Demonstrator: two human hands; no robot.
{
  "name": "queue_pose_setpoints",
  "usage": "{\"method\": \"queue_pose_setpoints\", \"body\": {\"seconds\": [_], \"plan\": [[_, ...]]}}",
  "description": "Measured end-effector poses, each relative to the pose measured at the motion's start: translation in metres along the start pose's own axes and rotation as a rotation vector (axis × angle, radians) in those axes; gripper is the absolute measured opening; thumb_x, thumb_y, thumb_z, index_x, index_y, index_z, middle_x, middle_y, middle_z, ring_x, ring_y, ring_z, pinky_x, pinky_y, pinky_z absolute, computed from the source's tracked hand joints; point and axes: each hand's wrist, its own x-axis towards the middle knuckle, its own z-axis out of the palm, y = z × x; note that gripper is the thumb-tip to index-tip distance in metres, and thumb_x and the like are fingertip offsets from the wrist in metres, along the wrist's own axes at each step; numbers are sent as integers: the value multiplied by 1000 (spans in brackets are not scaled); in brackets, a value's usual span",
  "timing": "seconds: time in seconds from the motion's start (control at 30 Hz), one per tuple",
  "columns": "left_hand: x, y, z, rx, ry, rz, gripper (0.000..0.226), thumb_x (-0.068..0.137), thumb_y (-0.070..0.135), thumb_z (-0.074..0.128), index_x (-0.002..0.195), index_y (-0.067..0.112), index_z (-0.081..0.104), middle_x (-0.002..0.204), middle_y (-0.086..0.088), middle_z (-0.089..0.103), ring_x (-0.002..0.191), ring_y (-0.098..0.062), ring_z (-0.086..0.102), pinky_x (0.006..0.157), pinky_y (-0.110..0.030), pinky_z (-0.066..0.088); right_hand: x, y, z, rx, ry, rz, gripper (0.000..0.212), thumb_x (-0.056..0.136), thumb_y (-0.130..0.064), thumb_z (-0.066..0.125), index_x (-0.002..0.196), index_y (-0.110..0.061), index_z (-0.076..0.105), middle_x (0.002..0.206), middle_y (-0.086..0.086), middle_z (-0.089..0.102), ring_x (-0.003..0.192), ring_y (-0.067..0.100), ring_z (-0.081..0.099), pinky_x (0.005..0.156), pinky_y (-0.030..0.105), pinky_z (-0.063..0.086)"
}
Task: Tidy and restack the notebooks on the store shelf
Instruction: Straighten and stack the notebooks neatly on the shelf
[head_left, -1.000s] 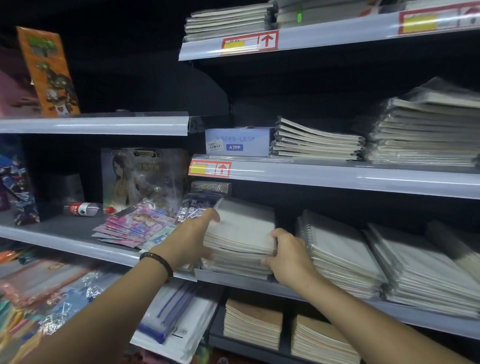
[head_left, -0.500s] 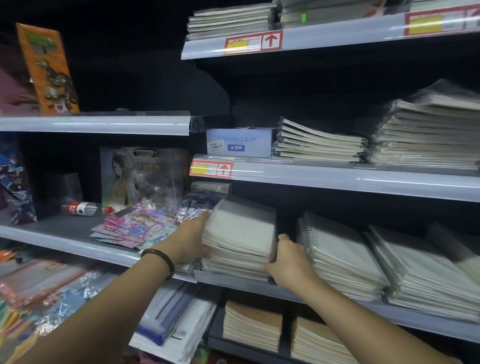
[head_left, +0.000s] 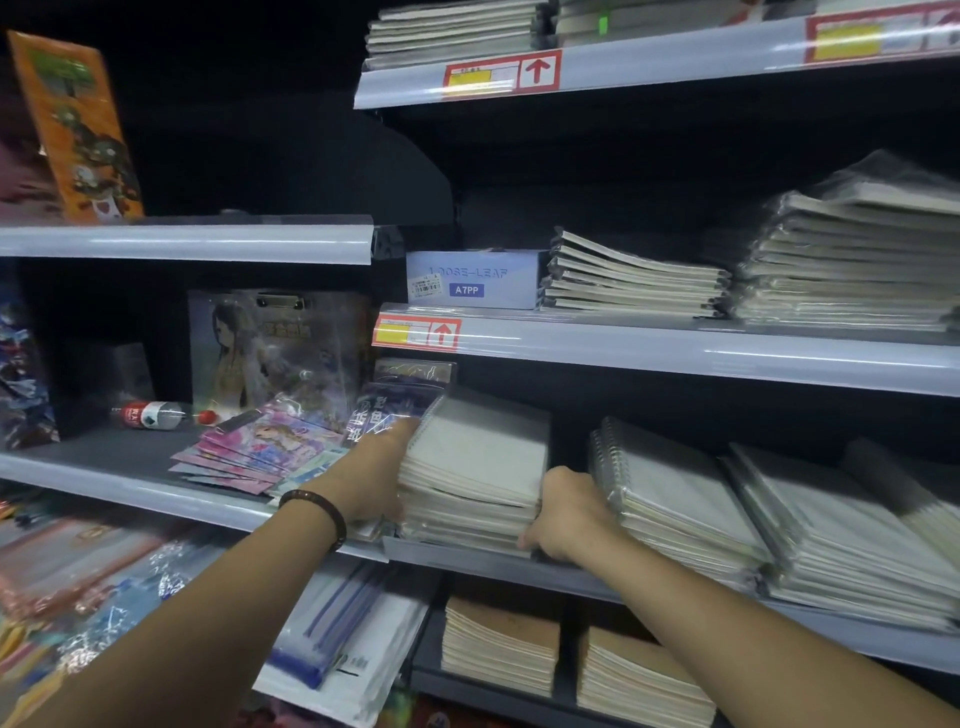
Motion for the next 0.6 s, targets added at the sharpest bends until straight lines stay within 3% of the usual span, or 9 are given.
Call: {"method": "queue_pose_setpoints", "body": {"seconds": [0.1,0.27,0.43,0.6], "plan": [[0,-2,1,-5,1,11,125,71,-12,84,166,29,14,87,1,52,64,-12,59,39,-15,42,1,0,4,0,11,-8,32,74,-22,97,79,-11,67,75,-1,66,67,14,63,44,20,39],[2,-8,3,-29,48,49,122,69,-4,89,165,31,22,81,2,61,64,-8,60,44,-14,41,5,2,5,12,33,-3,25,77,-15,92,87,-7,70,88,4,72,79,19,73,65,30,62],[8,-11,2,-91,53,60,110,67,2,94,157,28,36,85,6,65,69,-9,62,54,-17,46,8,4,5,28,44,8,24,77,-14,90,90,-7,71,89,4,72,80,19,72,58,28,56],[13,-24,8,-120,65,94,105,72,1,93,157,31,39,77,5,66,65,-7,62,53,-14,44,9,1,10,13,57,16,18,79,-10,87,83,-8,70,81,3,70,72,16,71,63,32,63]]}}
